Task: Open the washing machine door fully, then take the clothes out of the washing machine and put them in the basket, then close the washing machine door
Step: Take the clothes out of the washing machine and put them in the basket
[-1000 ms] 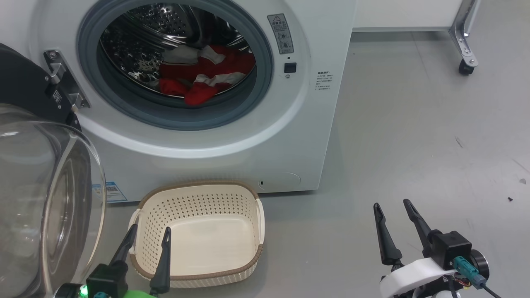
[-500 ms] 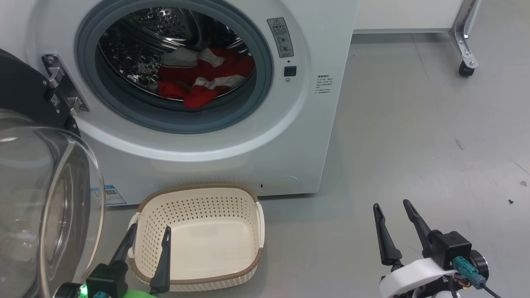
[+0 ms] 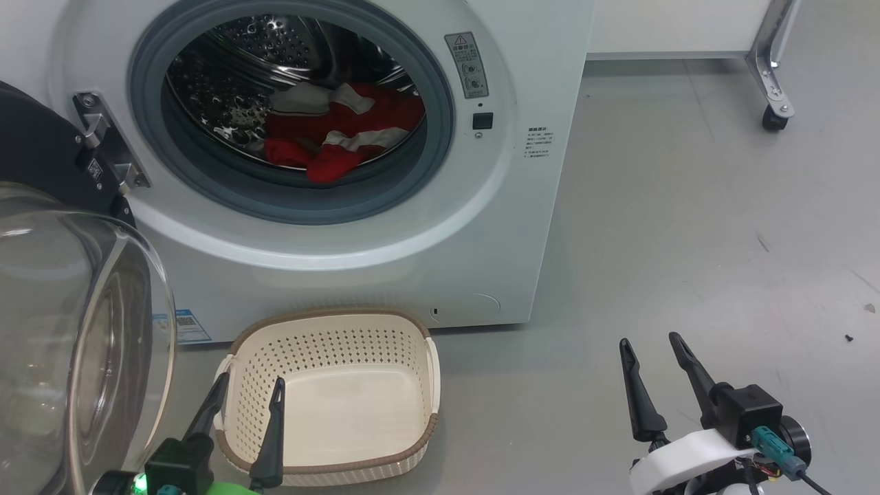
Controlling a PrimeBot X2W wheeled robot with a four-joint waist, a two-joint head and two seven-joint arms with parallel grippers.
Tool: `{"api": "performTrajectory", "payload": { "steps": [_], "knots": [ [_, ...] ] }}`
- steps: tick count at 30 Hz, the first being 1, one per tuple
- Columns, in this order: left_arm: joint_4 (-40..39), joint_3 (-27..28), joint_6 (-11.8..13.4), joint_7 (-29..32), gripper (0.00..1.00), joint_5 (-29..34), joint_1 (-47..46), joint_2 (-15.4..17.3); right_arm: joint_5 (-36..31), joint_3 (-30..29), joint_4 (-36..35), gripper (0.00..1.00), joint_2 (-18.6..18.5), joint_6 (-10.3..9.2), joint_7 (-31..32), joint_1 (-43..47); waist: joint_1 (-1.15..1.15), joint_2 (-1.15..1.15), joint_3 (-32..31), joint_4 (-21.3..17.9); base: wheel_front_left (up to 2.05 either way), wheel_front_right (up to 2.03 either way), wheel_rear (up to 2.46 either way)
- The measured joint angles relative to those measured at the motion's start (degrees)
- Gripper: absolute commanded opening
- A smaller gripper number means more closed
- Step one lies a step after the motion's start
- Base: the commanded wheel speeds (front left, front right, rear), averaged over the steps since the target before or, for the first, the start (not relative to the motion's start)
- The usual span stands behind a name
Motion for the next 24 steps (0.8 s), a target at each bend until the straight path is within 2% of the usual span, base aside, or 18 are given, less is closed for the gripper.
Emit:
{"api": "performTrajectory", "payload": {
  "steps": [14,19,24],
  "knots": [
    [0.4,-1.2,-0.1,1.0,1.00,0.0,-0.5,-0.3,-0.5,0.0,-1.0,1.00,0.0,0.02,0.0,-0.1,0.00,0.00,1.6,-0.1,0.00,0.00,0.00],
    [1.6,-2.3,-1.3,2.3,1.00,-0.4,-4.8,-0.9,-1.2,0.4,-2.9,1.00,0.0,0.08,0.0,-1.0,0.00,0.00,4.3,-0.3,0.00,0.00,0.00],
    [5.8,-2.5,-2.4,5.0,1.00,-3.3,-9.5,-2.1,-1.7,0.8,-5.1,1.00,0.0,0.08,0.0,-2.9,0.00,0.00,7.8,-0.8,0.00,0.00,0.00]
  ]
}}
